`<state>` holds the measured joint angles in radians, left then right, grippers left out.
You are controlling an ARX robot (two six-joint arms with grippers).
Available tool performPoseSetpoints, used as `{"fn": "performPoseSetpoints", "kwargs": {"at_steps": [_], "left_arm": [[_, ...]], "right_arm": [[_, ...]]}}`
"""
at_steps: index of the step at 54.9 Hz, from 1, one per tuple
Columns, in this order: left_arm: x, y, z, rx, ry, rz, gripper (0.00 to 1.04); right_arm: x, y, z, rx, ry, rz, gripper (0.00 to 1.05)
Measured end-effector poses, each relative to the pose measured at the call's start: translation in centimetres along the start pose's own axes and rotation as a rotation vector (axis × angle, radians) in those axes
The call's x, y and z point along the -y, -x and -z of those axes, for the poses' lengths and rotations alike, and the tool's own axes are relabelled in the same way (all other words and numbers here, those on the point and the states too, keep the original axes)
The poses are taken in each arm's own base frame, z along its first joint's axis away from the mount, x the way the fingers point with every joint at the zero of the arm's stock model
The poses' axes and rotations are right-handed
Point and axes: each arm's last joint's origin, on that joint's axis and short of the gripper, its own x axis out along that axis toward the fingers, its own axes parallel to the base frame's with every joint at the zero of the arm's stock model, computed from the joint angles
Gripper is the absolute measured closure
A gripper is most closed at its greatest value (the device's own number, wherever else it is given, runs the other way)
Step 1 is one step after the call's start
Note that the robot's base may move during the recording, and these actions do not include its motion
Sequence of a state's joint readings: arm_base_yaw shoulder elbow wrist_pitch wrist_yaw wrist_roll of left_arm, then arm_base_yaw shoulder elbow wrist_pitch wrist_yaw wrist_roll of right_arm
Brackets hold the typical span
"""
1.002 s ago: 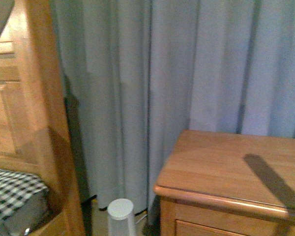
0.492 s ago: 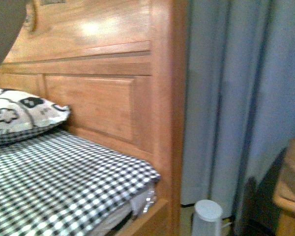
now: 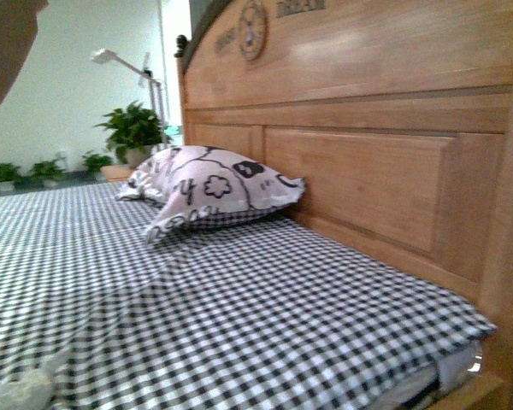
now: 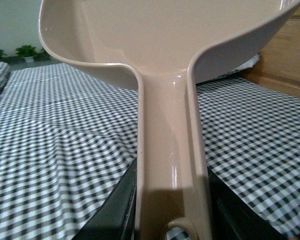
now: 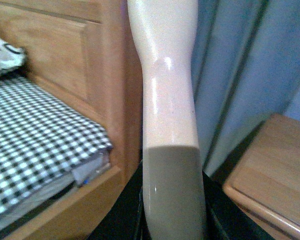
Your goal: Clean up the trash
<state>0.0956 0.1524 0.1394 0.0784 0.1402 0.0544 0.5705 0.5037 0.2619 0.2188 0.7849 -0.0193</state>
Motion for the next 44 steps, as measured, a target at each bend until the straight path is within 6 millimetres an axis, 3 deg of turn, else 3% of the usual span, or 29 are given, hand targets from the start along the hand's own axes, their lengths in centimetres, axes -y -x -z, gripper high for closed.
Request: {"fn": "performPoseSetpoints", "kwargs": {"at_steps": [26,31,44], "left_arm": [[0.0,0.0,0.0,0.001,0.003,-0.004,0.77],[0.1,-0.3,-0.1,-0.107,0.017,0.073,0.77],[-0.9,-4.5,-0.5,-0.24,-0.121,0.144,0.77]], "right_arm": [[-0.1,0.0,0.1,-0.004,0.005,-0.011,0.85],[-0.1,0.0,0.1,-0.004,0.005,-0.004,0.85],[0.0,0.0,0.0,0.0,0.001,-0.004,0.85]]}}
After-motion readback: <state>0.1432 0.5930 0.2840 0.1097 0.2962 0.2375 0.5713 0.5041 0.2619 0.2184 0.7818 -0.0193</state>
